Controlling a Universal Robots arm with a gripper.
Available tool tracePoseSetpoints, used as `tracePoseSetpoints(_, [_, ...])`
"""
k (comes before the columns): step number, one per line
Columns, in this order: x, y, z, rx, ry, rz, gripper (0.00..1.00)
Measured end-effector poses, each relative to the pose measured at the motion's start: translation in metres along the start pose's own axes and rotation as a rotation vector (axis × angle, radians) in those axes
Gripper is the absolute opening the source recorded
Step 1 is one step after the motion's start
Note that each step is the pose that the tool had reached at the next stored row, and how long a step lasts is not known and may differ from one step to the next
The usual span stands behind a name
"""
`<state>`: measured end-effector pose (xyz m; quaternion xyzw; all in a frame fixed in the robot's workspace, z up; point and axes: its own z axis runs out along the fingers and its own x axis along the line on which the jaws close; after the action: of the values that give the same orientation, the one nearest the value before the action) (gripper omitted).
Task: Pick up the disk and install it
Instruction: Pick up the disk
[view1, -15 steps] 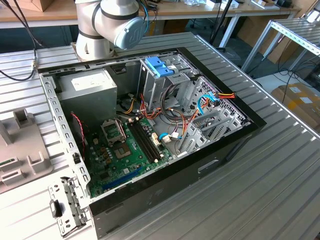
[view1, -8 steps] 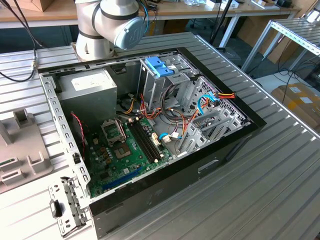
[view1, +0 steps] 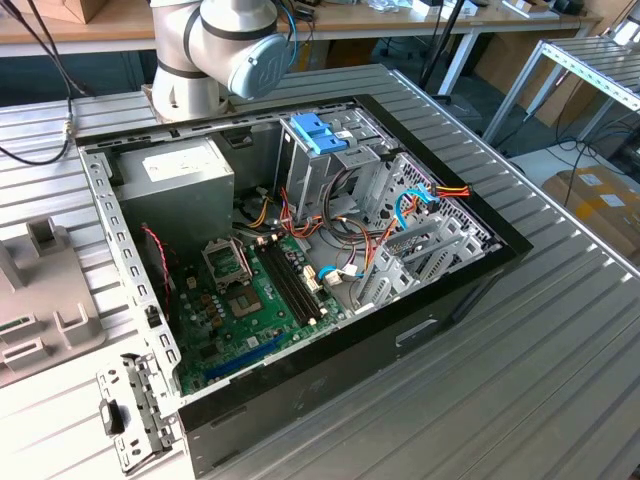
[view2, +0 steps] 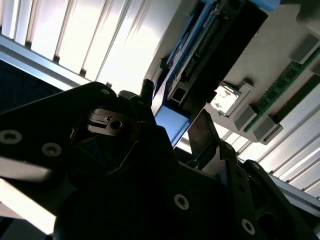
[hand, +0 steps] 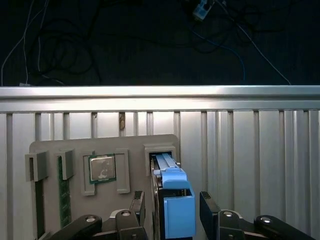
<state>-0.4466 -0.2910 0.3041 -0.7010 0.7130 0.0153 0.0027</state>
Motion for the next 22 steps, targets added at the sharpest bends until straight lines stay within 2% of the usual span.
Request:
tracePoseSetpoints(11, [0.0002,-0.0013,0.0105,-0.0002,0.0009,-0.007,0.56])
tracePoseSetpoints(19, [0.0003,-0.0013,0.0111,-0.0003,0.0009,-0.007,0.56])
tracePoseSetpoints(20, [0.0002,-0.0013,0.0111,-0.0003,0.0009,-0.007,0.48])
tracePoseSetpoints(22, [0.0003,-0.0013,0.0111,-0.0003,0.0010,-0.007,0.48])
